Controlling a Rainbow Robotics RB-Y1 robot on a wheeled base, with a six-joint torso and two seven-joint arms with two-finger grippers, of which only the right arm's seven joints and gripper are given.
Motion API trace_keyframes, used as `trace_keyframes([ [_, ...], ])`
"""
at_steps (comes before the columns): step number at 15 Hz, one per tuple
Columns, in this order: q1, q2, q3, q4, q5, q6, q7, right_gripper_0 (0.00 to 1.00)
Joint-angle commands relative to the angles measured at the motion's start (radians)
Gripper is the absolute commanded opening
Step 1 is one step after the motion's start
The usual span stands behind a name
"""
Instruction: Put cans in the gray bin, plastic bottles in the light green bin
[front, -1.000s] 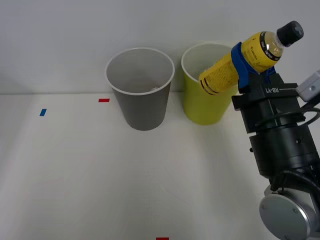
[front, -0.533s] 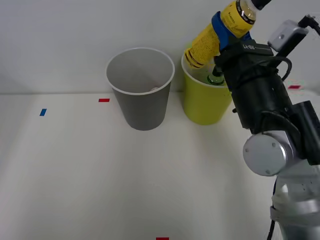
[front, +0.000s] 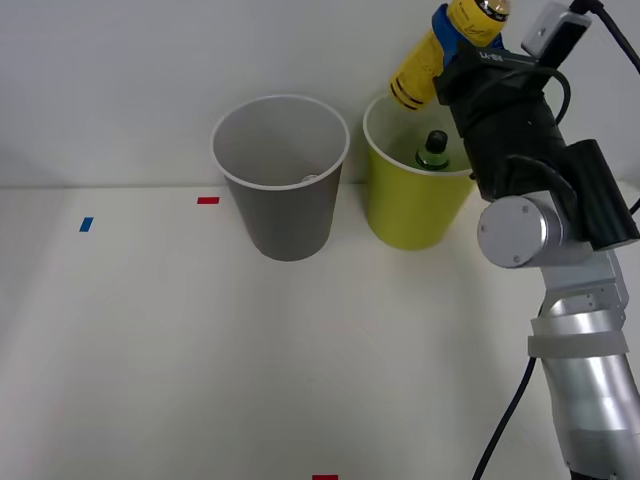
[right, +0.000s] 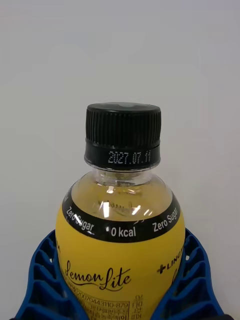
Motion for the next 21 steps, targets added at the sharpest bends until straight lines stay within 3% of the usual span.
trace_keyframes([
  [1, -0.002, -0.026, 0.006, 0.008, 0.002, 0.015, 0.002, 0.0],
  [14, -0.064, 0.0, 0.007, 0.087, 0.029, 0.024, 0.019, 0.0],
  [15, -0.064, 0.0, 0.009, 0.087, 0.029, 0.024, 0.019, 0.17],
  [16, -0.063, 0.0, 0.009, 0.087, 0.029, 0.024, 0.016, 0.58],
  [17, -0.061, 0.0, 0.01, 0.087, 0.029, 0.024, 0.011, 0.76],
  [19, -0.061, 0.002, 0.01, 0.087, 0.014, 0.024, 0.005, 0.88],
  [21, -0.061, 0.004, 0.01, 0.088, 0.0, 0.021, 0.004, 0.91],
])
